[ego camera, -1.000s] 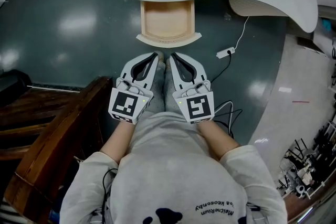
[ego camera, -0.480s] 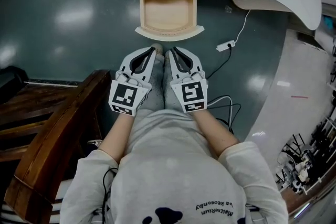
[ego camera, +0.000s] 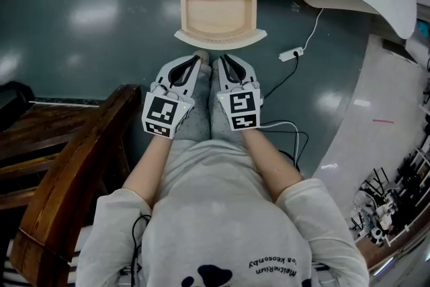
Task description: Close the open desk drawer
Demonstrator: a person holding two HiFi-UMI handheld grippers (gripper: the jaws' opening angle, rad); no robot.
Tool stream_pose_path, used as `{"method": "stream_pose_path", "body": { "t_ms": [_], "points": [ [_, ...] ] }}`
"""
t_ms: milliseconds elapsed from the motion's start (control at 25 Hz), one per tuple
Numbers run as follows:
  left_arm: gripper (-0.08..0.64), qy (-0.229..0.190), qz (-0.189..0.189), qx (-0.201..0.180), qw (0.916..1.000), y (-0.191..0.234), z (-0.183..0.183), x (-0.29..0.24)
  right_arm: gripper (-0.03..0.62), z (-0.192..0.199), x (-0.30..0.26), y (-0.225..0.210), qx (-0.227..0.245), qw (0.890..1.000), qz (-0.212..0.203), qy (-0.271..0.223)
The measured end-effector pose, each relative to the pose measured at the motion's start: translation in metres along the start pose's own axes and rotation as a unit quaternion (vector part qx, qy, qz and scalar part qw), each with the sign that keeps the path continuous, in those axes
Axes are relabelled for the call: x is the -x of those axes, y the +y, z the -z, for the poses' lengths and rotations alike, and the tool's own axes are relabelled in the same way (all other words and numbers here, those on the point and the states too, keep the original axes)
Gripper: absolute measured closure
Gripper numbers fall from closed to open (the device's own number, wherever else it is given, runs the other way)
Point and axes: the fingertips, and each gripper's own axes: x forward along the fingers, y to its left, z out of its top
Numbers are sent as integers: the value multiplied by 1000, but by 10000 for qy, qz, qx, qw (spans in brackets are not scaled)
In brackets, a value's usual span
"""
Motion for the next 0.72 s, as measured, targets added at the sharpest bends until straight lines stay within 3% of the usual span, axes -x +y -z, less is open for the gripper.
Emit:
{"method": "stream_pose_path", "body": {
  "t_ms": [720],
  "points": [
    [554, 388, 241, -72, 9989, 10, 40, -28, 485, 46, -51, -16, -345, 9975, 174, 583]
  ]
}}
